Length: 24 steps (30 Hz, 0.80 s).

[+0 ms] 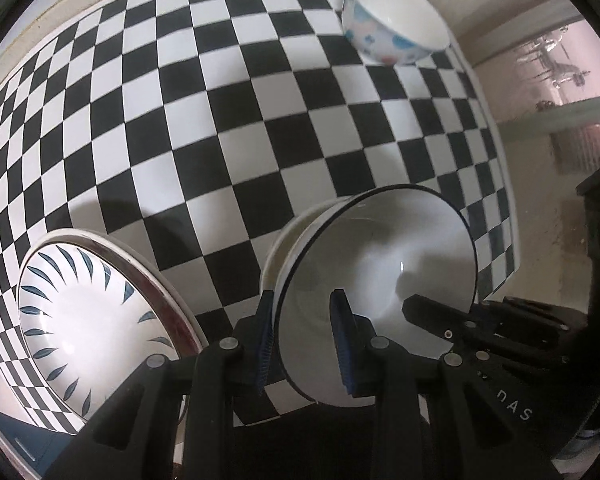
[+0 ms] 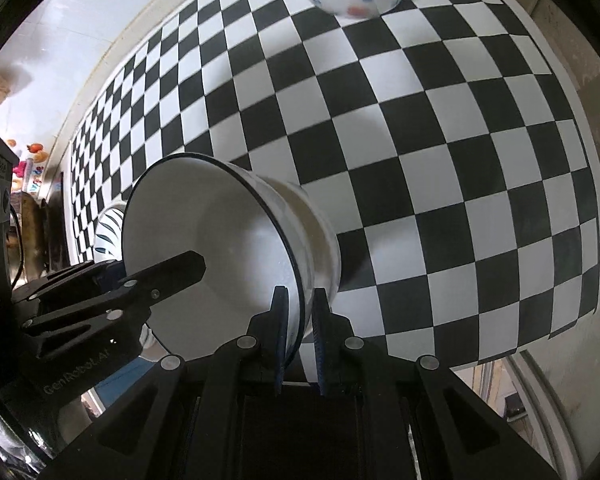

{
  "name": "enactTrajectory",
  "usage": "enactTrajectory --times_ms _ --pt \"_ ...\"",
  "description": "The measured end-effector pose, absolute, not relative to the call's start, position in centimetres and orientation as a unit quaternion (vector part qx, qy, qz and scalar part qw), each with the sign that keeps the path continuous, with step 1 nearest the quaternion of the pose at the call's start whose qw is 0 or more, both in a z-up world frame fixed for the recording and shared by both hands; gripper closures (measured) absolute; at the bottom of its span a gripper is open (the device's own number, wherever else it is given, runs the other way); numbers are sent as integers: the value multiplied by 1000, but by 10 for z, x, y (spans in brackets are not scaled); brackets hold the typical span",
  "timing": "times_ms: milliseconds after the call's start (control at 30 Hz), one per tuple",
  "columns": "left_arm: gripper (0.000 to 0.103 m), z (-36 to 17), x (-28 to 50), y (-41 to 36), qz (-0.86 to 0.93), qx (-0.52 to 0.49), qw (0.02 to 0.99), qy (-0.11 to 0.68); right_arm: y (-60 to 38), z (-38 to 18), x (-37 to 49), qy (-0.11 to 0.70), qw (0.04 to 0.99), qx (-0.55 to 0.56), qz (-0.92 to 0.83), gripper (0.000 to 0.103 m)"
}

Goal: Organize plates and bowls
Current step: 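Lift the black-rim bowl and carry it over the first bowl, then lower the black-rim bowl into the first bowl and open both grippers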

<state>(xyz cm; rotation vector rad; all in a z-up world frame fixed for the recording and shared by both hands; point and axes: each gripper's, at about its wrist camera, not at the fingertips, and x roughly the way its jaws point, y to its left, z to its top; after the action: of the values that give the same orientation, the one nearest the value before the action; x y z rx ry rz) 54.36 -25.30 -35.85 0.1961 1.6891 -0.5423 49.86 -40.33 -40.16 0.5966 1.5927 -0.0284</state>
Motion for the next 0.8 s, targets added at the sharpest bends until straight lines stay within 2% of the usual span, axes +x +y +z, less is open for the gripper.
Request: enactTrajectory --times_ms 533,700,800 --pt "79 -360 546 -258 -229 113 628 736 -394 -399 518 730 646 223 -24 84" --pt "79 -359 545 -259 -226 116 631 733 -397 -398 515 728 649 222 -23 86" --pt "79 -359 544 -259 -224 114 632 733 -400 -396 512 724 653 222 -26 91"
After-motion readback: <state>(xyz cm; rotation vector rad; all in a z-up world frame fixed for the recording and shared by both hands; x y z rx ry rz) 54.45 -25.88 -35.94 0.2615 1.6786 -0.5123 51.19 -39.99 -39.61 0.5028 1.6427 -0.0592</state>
